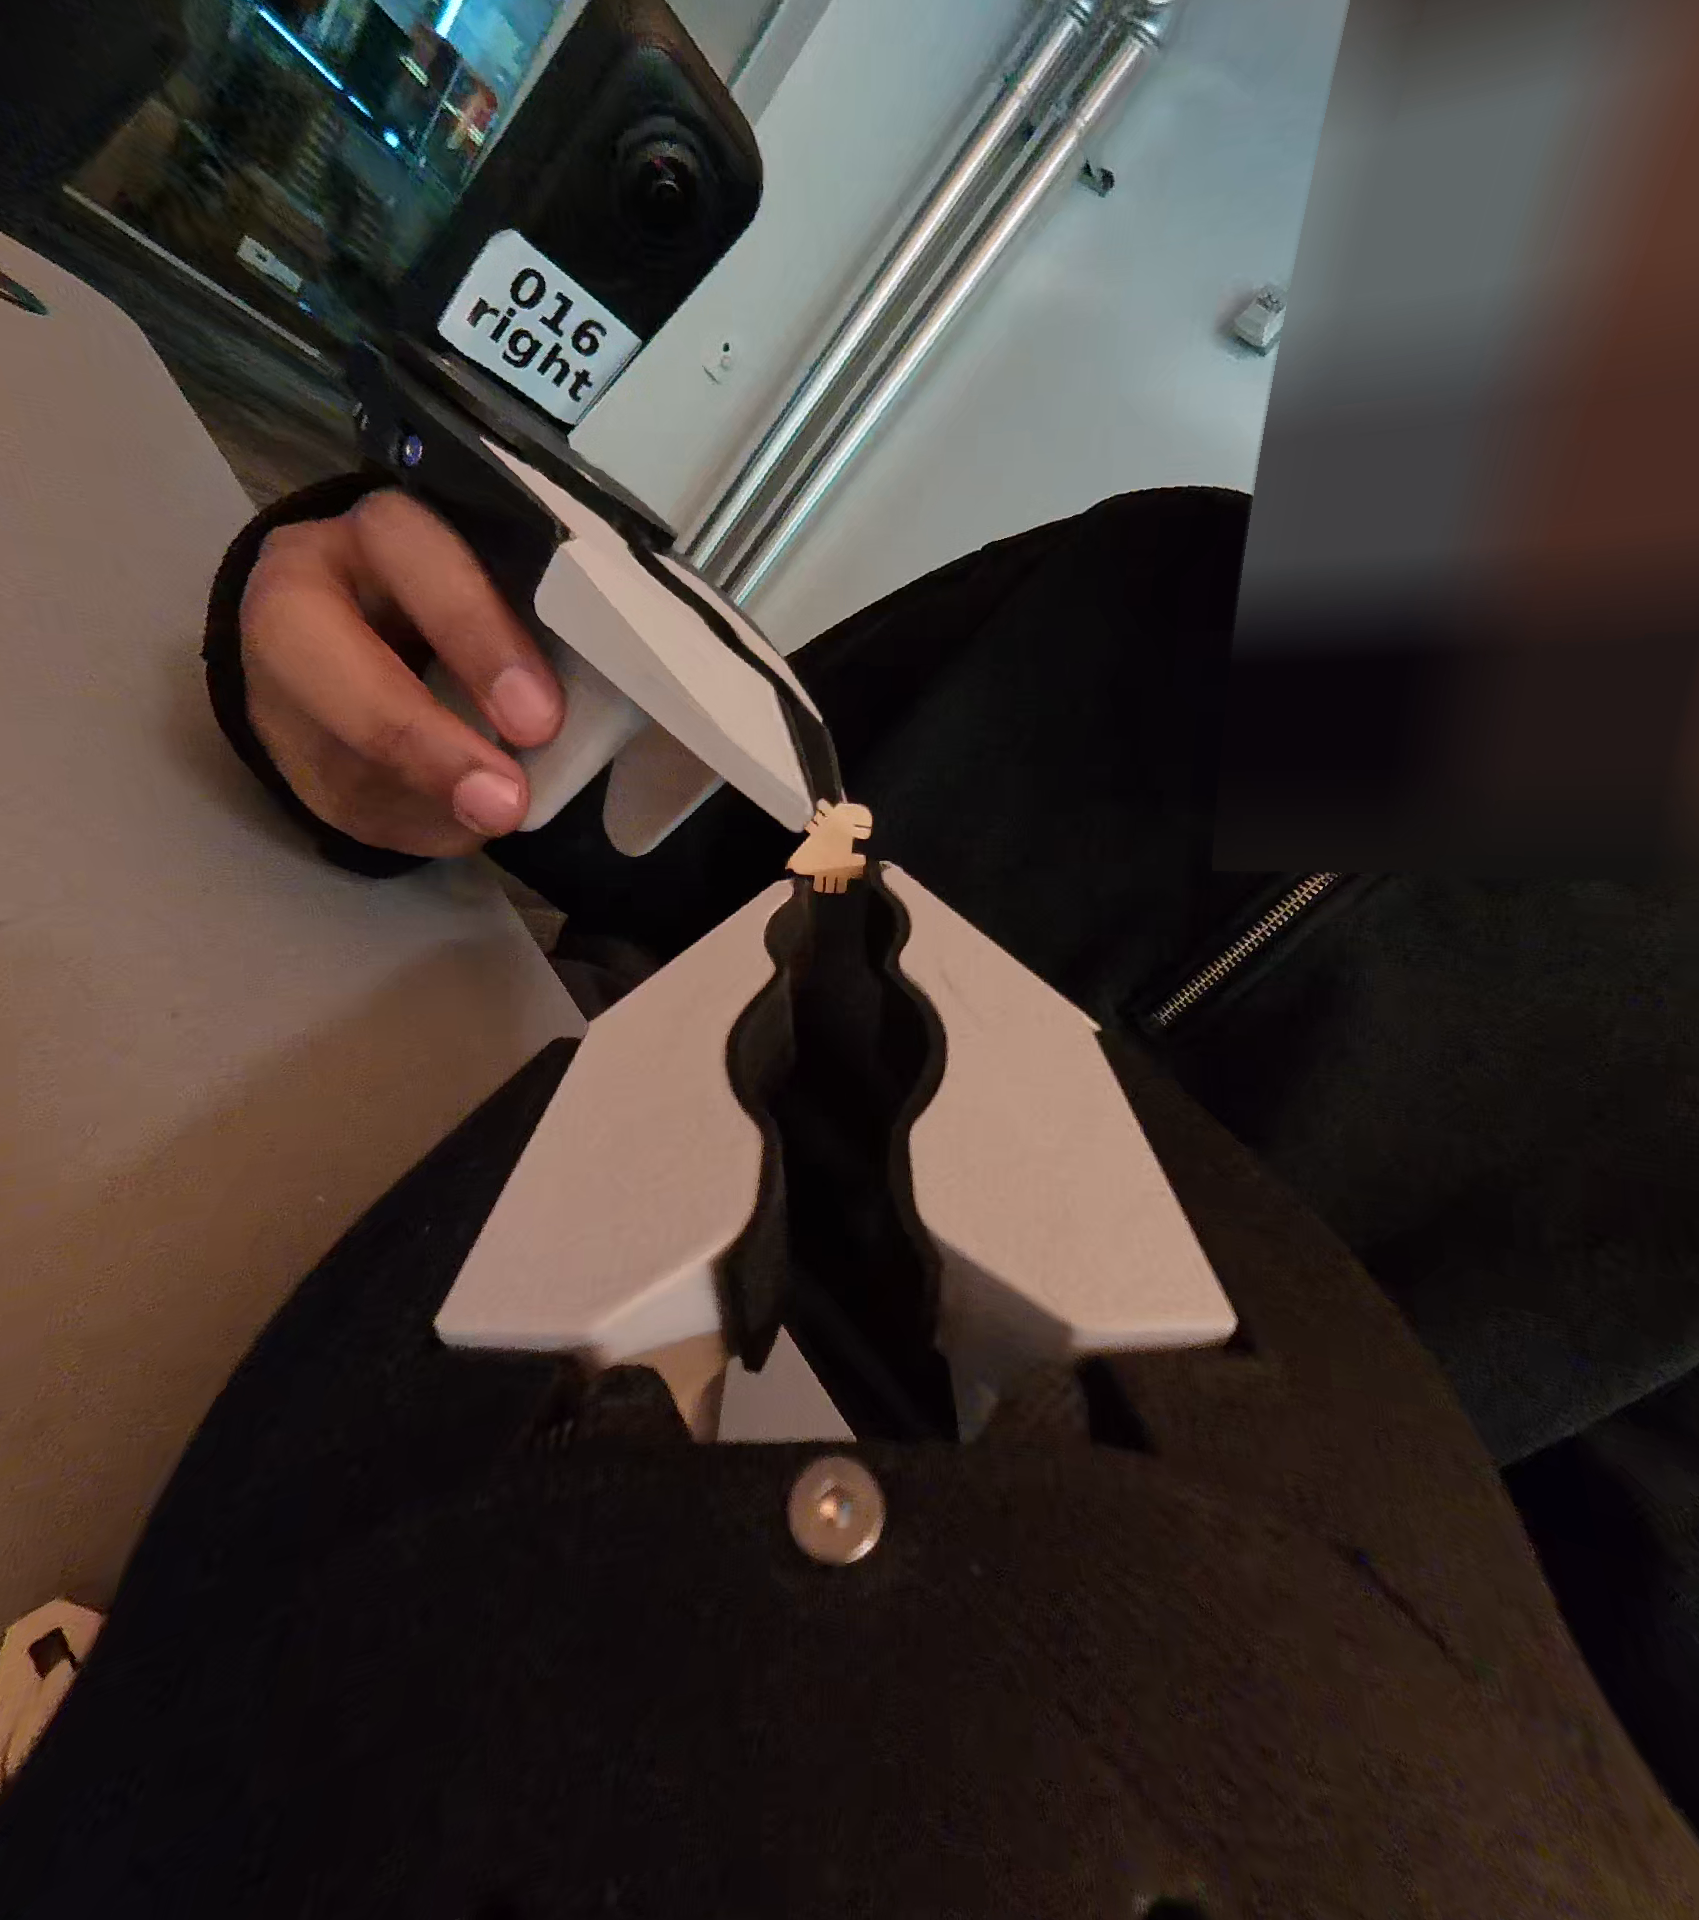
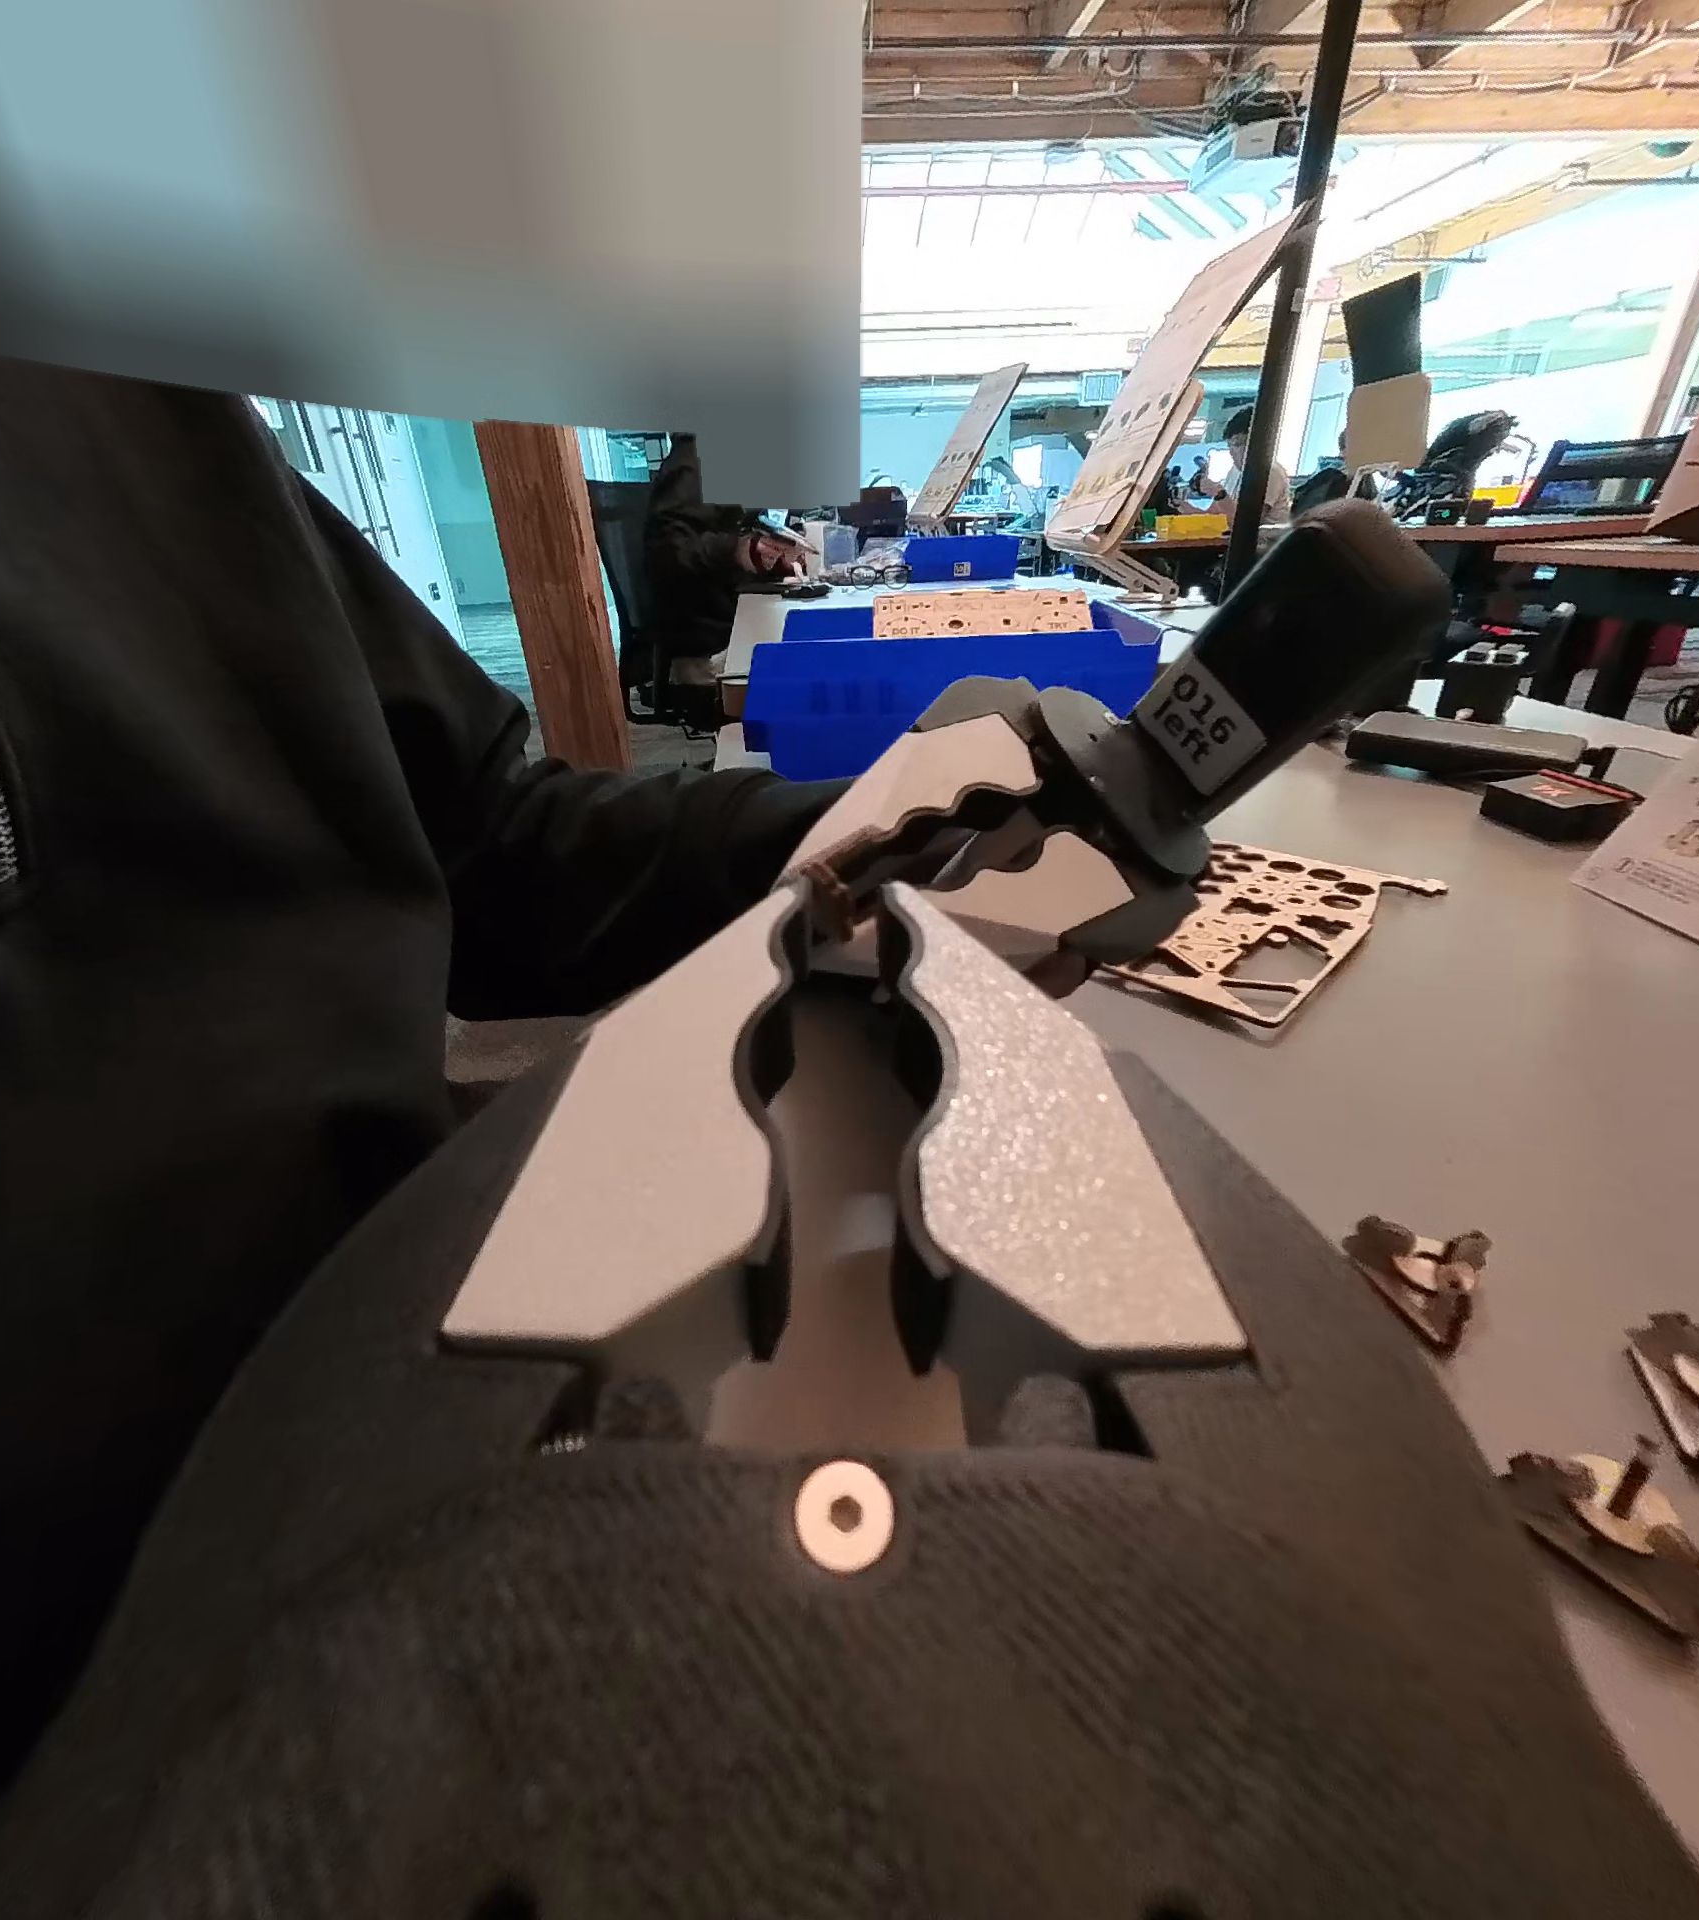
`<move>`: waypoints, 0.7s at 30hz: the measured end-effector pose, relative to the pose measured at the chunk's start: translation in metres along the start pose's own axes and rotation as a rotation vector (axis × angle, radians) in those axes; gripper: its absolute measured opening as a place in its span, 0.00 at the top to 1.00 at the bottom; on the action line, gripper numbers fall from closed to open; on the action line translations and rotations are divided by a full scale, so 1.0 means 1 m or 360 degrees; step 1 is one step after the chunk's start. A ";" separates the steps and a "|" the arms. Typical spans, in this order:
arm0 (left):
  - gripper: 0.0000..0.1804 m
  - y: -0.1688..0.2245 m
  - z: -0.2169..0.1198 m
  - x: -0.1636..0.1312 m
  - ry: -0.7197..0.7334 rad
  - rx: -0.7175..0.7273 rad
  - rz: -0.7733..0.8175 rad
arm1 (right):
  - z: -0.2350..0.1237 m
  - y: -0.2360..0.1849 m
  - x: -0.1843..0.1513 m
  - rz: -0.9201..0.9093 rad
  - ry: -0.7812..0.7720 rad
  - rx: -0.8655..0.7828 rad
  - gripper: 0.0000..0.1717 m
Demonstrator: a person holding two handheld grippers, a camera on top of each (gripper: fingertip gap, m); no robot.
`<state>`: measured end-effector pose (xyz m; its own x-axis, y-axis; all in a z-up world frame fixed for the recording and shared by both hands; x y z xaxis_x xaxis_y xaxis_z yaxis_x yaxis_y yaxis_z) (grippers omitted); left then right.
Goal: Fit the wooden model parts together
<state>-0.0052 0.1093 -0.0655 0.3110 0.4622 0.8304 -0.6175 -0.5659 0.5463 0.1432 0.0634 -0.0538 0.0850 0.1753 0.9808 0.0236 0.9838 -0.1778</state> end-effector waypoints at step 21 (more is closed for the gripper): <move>0.89 0.019 -0.055 0.024 0.0296 0.1120 0.0661 | -0.005 0.028 0.005 0.0207 0.0170 -0.0463 1.00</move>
<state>-0.0496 0.1471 -0.0412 -0.0044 0.1925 0.9813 -0.0414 -0.9805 0.1921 0.1494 0.0917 -0.0546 0.2098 0.2782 0.9373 0.2880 0.8985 -0.3312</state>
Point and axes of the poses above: each gripper's, where its closed fingertips meet, z out along the fingers, x out of its top, y = z × x across the jaws, the point moved 9 cm from there along -z, back along the fingers, and after that the axes turned 8 degrees about z, right-handed, at the moved point
